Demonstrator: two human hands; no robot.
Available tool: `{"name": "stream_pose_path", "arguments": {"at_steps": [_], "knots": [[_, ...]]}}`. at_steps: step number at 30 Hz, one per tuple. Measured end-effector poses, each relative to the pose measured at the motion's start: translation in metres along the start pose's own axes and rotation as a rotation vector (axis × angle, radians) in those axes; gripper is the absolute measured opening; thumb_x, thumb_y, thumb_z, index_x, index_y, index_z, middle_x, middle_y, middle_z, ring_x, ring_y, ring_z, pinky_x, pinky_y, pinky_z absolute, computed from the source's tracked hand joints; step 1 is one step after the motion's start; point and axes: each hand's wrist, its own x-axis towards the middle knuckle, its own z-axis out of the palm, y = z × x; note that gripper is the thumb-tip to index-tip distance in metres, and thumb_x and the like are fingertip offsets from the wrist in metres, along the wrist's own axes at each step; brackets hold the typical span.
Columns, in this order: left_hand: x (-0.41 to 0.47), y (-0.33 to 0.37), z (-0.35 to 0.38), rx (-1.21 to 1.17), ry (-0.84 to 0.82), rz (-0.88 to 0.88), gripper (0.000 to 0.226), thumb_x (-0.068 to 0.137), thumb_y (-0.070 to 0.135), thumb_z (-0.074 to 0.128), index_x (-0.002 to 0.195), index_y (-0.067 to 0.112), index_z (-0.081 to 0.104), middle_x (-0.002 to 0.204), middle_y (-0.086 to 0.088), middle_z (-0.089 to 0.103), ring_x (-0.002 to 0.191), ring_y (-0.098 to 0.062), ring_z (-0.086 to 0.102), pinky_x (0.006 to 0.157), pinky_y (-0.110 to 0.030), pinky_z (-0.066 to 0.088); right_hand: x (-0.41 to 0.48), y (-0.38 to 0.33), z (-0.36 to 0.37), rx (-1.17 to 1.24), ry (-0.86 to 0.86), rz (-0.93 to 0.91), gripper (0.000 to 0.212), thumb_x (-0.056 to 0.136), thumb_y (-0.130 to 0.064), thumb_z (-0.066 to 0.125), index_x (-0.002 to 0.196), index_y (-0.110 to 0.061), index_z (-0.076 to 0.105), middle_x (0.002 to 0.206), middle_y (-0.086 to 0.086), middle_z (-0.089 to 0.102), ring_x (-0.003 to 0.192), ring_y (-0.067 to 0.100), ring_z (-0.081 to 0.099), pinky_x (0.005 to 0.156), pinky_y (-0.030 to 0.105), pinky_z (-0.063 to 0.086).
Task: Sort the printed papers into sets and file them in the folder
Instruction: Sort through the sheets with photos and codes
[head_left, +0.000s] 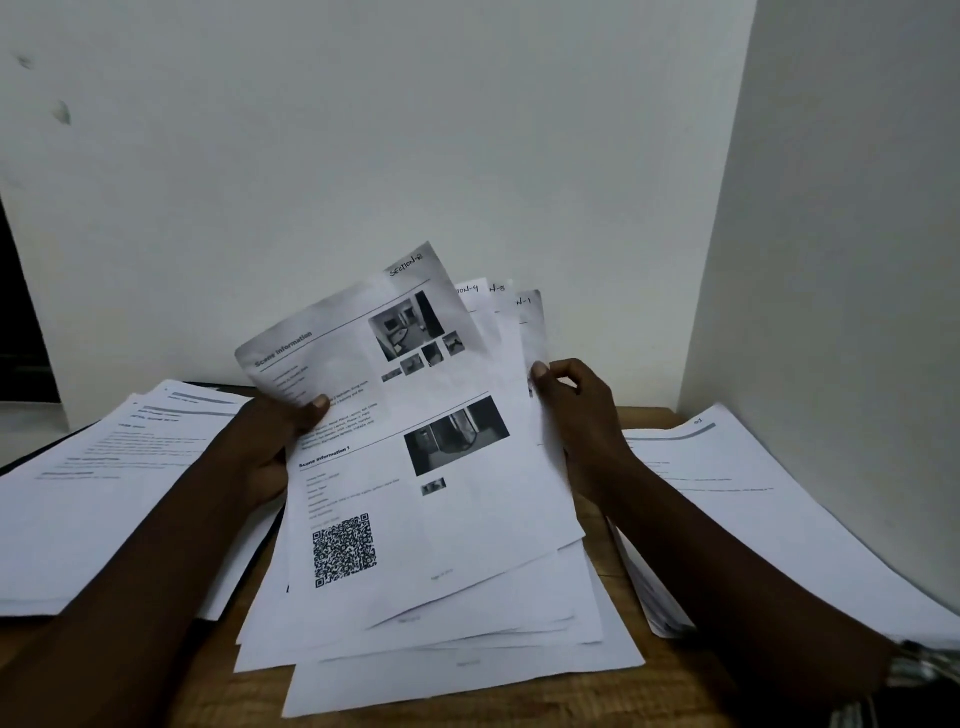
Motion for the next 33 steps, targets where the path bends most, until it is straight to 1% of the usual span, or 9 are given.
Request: {"name": "stream_pose_path", "arguments": {"at_steps": [3, 6, 8, 11, 14, 18, 23, 26, 33], "knots": [[0.002, 0.000, -0.001, -0.035, -0.001, -0.050, 0.050, 0.084, 0.003, 0.057, 0.134, 0.004, 0.053, 0.123, -0.015, 0.065, 0.095, -0.024, 0.072, 0.068, -0.038, 0.061, -0.002, 0.000, -0.005, -0.103, 0.059, -0.101, 0.024, 0.091, -0.015, 0.059, 0.104, -0.034, 0.056, 0.084, -0.005, 0.070, 0.073, 0.014, 0.061, 0.062, 0.026, 0.042], [0.002, -0.001, -0.003, -0.038, -0.037, -0.077, 0.045, 0.086, 0.003, 0.055, 0.131, 0.004, 0.055, 0.124, -0.015, 0.066, 0.096, -0.025, 0.072, 0.072, -0.040, 0.061, 0.003, 0.003, -0.004, -0.167, 0.066, -0.196, 0.022, 0.089, -0.010, 0.057, 0.092, -0.032, 0.063, 0.088, -0.010, 0.071, 0.084, 0.010, 0.065, 0.074, 0.028, 0.046], [0.004, -0.001, -0.005, -0.036, -0.038, -0.086, 0.045, 0.081, 0.006, 0.059, 0.127, 0.005, 0.058, 0.124, -0.015, 0.066, 0.099, -0.026, 0.071, 0.076, -0.042, 0.060, 0.004, 0.003, -0.002, -0.088, -0.014, -0.125, 0.013, 0.093, -0.026, 0.060, 0.085, -0.029, 0.071, 0.089, -0.013, 0.072, 0.088, 0.008, 0.066, 0.083, 0.029, 0.050], [0.003, 0.000, -0.006, 0.001, -0.044, -0.077, 0.035, 0.082, 0.008, 0.060, 0.116, 0.009, 0.064, 0.122, -0.014, 0.067, 0.103, -0.026, 0.070, 0.083, -0.044, 0.058, 0.005, 0.001, -0.002, 0.007, -0.197, 0.090, 0.040, 0.090, -0.046, 0.061, 0.091, -0.007, 0.071, 0.094, -0.002, 0.073, 0.081, 0.013, 0.058, 0.084, 0.027, 0.048], [0.003, 0.000, -0.005, -0.025, -0.059, -0.066, 0.031, 0.089, 0.003, 0.054, 0.119, 0.007, 0.062, 0.119, -0.014, 0.069, 0.101, -0.027, 0.070, 0.081, -0.043, 0.059, 0.002, 0.004, 0.000, 0.040, -0.250, 0.085, 0.024, 0.089, -0.019, 0.068, 0.102, 0.001, 0.072, 0.102, 0.015, 0.073, 0.089, 0.024, 0.068, 0.093, 0.038, 0.053], [-0.001, 0.002, 0.002, -0.049, -0.086, -0.052, 0.043, 0.086, -0.001, 0.054, 0.128, 0.005, 0.057, 0.119, -0.015, 0.069, 0.099, -0.028, 0.071, 0.074, -0.041, 0.061, 0.002, -0.001, -0.004, 0.140, -0.227, 0.117, 0.022, 0.078, -0.014, 0.078, 0.084, 0.005, 0.069, 0.078, 0.014, 0.067, 0.069, 0.025, 0.060, 0.068, 0.035, 0.047], [-0.003, 0.002, 0.004, 0.054, -0.151, -0.090, 0.070, 0.067, 0.005, 0.080, 0.132, 0.001, 0.054, 0.127, -0.020, 0.063, 0.106, -0.034, 0.068, 0.080, -0.046, 0.059, 0.001, -0.005, -0.006, 0.234, -0.231, 0.181, 0.027, 0.077, -0.028, 0.080, 0.073, -0.007, 0.064, 0.075, 0.015, 0.058, 0.070, 0.025, 0.052, 0.069, 0.038, 0.044], [-0.002, 0.002, 0.004, 0.067, -0.147, -0.096, 0.057, 0.077, 0.001, 0.064, 0.133, 0.000, 0.053, 0.128, -0.021, 0.063, 0.100, -0.033, 0.070, 0.075, -0.046, 0.060, 0.006, -0.004, -0.007, 0.198, -0.193, 0.175, 0.040, 0.084, -0.039, 0.072, 0.063, -0.020, 0.044, 0.067, 0.006, 0.040, 0.062, 0.018, 0.037, 0.059, 0.030, 0.032], [-0.006, 0.004, 0.001, 0.130, -0.113, -0.071, 0.061, 0.074, -0.001, 0.072, 0.133, 0.004, 0.054, 0.129, -0.020, 0.062, 0.099, -0.030, 0.070, 0.070, -0.043, 0.060, 0.030, -0.006, -0.030, 0.191, 0.018, 0.042, 0.021, 0.093, -0.024, 0.063, 0.076, -0.013, 0.057, 0.079, 0.011, 0.056, 0.074, 0.019, 0.049, 0.067, 0.029, 0.039]]}}
